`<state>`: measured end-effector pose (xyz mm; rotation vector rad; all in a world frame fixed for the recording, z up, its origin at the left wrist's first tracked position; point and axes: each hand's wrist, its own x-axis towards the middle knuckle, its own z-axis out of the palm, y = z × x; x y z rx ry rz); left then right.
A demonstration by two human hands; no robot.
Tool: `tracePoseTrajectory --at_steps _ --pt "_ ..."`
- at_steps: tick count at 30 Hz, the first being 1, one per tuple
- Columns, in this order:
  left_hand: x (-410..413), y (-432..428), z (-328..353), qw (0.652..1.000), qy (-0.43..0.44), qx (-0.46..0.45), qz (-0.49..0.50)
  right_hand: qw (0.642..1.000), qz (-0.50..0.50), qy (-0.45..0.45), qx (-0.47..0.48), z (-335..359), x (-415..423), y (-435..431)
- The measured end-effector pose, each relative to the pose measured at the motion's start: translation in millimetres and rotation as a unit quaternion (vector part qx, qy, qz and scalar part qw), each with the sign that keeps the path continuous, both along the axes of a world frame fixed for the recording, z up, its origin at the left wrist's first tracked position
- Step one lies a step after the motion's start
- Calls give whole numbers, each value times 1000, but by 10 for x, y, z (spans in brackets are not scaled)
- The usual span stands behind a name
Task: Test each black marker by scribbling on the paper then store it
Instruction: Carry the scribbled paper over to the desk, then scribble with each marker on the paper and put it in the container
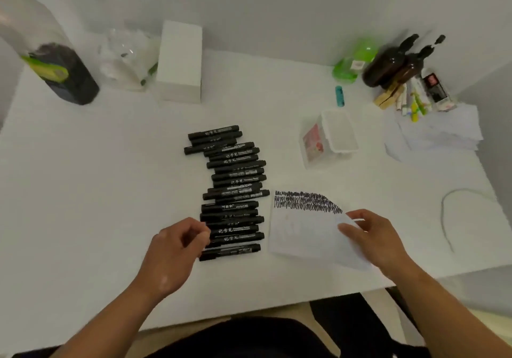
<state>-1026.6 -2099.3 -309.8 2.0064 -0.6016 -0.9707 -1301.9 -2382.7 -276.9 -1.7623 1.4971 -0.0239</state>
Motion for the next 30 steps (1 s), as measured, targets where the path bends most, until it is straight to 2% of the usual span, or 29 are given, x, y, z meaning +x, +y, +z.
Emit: tracePoseTrajectory --at_steps 5,10,16,24,27,30 --pt "-376 -321 -226 996 -68 18 60 992 115 28 -50 -475 80 -571" --pt "-571 -701 -388 979 -193 19 71 964 191 0 -186 -832 53 -746" --pt "-683 -868 -606 945 -320 -64 34 917 245 -39 -313 -1166 -122 -777" --pt "-977 -886 -761 886 -458 -68 -3 888 287 -34 -358 -1341 -226 -861" --pt "-1087 -806 -775 870 -490 -61 -3 885 287 -22 -365 -1392 -294 -857" --pt "-1142 -666 -827 853 -518 -37 -45 880 292 -22 -374 -1391 -370 -825"
